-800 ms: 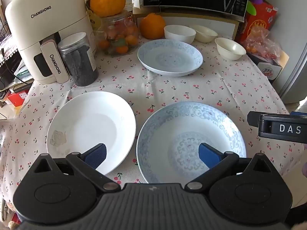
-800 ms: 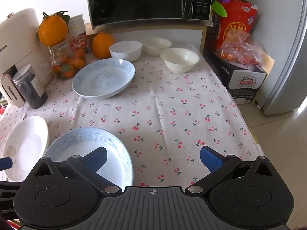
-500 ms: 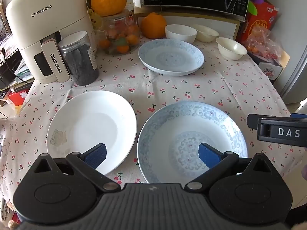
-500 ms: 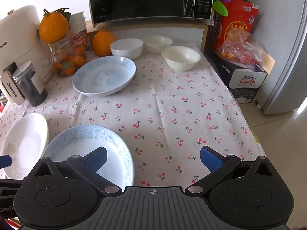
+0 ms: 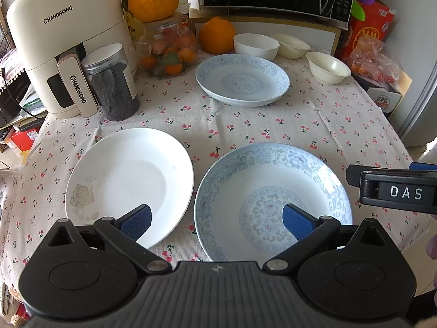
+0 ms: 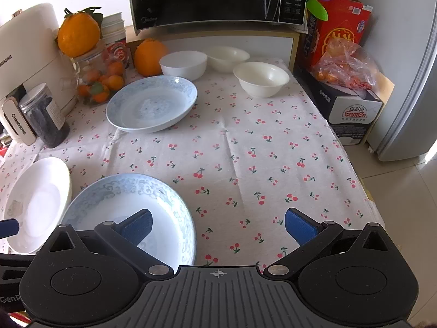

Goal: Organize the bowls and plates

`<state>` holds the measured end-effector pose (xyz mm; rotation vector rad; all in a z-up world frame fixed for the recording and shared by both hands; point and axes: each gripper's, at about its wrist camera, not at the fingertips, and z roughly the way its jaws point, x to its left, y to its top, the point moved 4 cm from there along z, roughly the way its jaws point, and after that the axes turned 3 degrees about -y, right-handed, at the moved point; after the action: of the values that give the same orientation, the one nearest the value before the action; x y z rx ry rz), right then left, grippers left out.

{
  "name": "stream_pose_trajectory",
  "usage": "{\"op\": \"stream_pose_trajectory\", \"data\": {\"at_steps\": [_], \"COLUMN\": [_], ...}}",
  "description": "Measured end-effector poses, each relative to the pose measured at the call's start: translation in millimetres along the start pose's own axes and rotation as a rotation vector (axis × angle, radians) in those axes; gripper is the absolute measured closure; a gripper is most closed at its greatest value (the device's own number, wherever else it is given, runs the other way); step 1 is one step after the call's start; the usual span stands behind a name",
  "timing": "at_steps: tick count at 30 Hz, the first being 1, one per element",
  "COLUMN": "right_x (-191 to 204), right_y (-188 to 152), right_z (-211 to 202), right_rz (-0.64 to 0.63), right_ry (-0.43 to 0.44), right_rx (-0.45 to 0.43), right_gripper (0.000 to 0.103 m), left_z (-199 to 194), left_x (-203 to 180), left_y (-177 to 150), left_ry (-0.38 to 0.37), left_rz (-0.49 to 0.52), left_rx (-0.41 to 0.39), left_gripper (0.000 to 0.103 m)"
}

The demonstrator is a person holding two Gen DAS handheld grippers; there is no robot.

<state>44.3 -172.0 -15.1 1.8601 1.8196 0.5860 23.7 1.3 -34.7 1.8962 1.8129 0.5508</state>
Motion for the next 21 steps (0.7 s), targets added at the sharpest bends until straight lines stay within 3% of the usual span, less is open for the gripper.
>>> {"op": "stream_pose_trajectory", "data": {"at_steps": [21], "right_x": [2.2], "right_y": [-1.6], "right_z": [1.4], "right_rz": [0.005], "right_ry": [0.005], "right_rx": [0.01], "right_gripper": [0.0], "left_z": [0.1], "left_x": [-0.4], "left_y": [-0.5], "left_ry": [0.001], "left_rz": [-0.001], "left_rx": [-0.001], "left_gripper": [0.0]}}
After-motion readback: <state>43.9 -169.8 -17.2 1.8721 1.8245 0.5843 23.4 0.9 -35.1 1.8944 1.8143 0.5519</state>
